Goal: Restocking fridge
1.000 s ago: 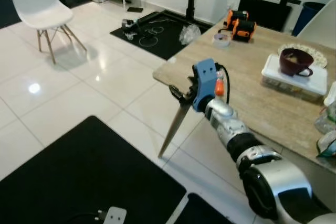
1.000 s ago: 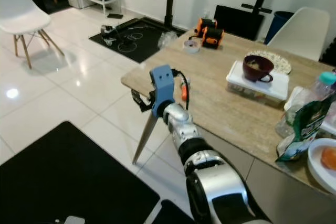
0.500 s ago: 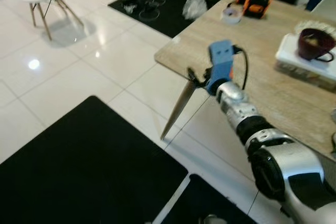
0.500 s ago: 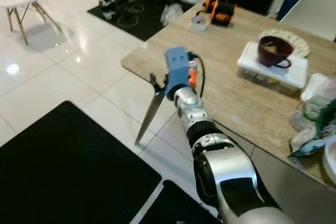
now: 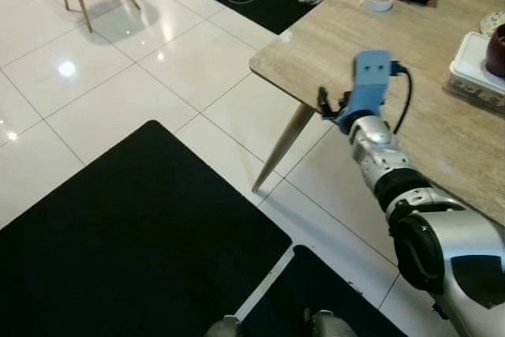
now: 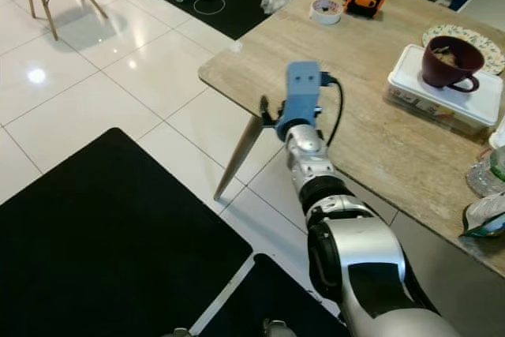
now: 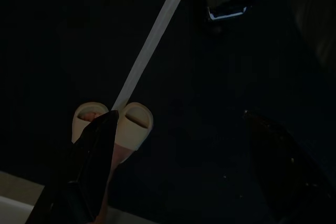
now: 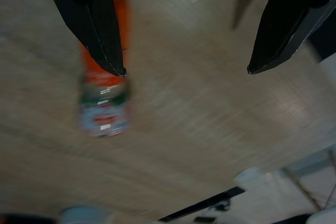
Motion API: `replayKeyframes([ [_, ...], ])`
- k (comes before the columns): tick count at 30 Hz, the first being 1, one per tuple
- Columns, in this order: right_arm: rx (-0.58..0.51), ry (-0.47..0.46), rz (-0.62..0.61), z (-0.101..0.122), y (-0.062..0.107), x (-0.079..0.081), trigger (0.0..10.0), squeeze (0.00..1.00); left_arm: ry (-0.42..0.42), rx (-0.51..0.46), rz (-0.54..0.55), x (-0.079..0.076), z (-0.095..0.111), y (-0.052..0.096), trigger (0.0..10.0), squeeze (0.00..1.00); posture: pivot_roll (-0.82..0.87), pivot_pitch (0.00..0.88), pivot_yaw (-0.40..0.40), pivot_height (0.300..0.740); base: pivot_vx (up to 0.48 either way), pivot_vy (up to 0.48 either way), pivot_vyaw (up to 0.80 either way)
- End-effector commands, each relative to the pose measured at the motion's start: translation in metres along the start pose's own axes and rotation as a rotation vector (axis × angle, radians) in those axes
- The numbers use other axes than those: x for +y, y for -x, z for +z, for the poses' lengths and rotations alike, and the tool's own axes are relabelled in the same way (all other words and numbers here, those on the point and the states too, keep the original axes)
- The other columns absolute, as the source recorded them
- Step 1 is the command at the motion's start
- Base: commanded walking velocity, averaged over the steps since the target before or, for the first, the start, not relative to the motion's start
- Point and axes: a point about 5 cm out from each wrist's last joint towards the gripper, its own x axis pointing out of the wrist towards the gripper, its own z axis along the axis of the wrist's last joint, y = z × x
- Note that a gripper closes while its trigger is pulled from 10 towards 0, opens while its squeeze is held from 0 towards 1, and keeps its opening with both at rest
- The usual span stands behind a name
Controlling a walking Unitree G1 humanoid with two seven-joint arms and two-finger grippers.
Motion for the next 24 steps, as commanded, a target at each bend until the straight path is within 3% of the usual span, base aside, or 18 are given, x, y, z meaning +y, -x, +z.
replayKeyframes([
  [1, 0.015, -0.013, -0.057, -0.005, 0.002, -0.012, 10.0, 0.0, -0.003, 0.046, 0.016, 0.005, -0.017, 0.008, 10.0, 0.0, 0.15, 0.31, -0.002, 0.74, 0.0, 0.0, 0.0],
  [8, 0.039, 0.015, -0.111, -0.008, 0.003, -0.024, 10.0, 0.0, -0.007, 0.045, 0.026, 0.01, -0.019, 0.01, 10.0, 0.0, 0.16, 0.318, 0.0, 0.74, 0.0, 0.0, 0.0],
  [12, 0.072, 0.044, -0.126, -0.014, 0.005, -0.024, 10.0, 0.0, -0.006, 0.038, 0.026, 0.01, -0.018, 0.009, 10.0, 0.0, 0.16, 0.321, 0.002, 0.74, 0.0, 0.0, 0.0],
  [16, 0.128, 0.017, -0.097, -0.029, 0.008, -0.016, 10.0, 0.0, -0.01, 0.027, 0.018, 0.007, -0.019, 0.01, 10.0, 0.0, 0.18, 0.336, 0.005, 0.74, 0.0, 0.0, 0.0],
  [21, 0.141, 0.013, -0.123, -0.032, 0.01, -0.018, 10.0, 0.0, -0.015, 0.028, 0.015, 0.006, -0.022, 0.012, 10.0, 0.0, 0.19, 0.341, 0.01, 0.74, 0.0, 0.0, 0.0],
  [22, 0.142, 0.012, -0.131, -0.032, 0.01, -0.02, 4.9, 0.0, -0.016, 0.029, 0.015, 0.006, -0.024, 0.013, 10.0, 0.0, 0.19, 0.342, 0.011, 0.74, 0.0, 0.0, 0.0],
  [23, 0.142, 0.014, -0.138, -0.032, 0.01, -0.021, 1.6, 0.0, -0.017, 0.031, 0.015, 0.007, -0.024, 0.014, 10.0, 0.0, 0.19, 0.343, 0.011, 0.74, 0.0, 0.0, 0.0],
  [24, 0.142, 0.016, -0.143, -0.032, 0.01, -0.021, 1.6, 0.0, -0.017, 0.032, 0.016, 0.007, -0.025, 0.014, 10.0, 0.0, 0.19, 0.343, 0.011, 0.74, 0.0, 0.0, 0.0],
])
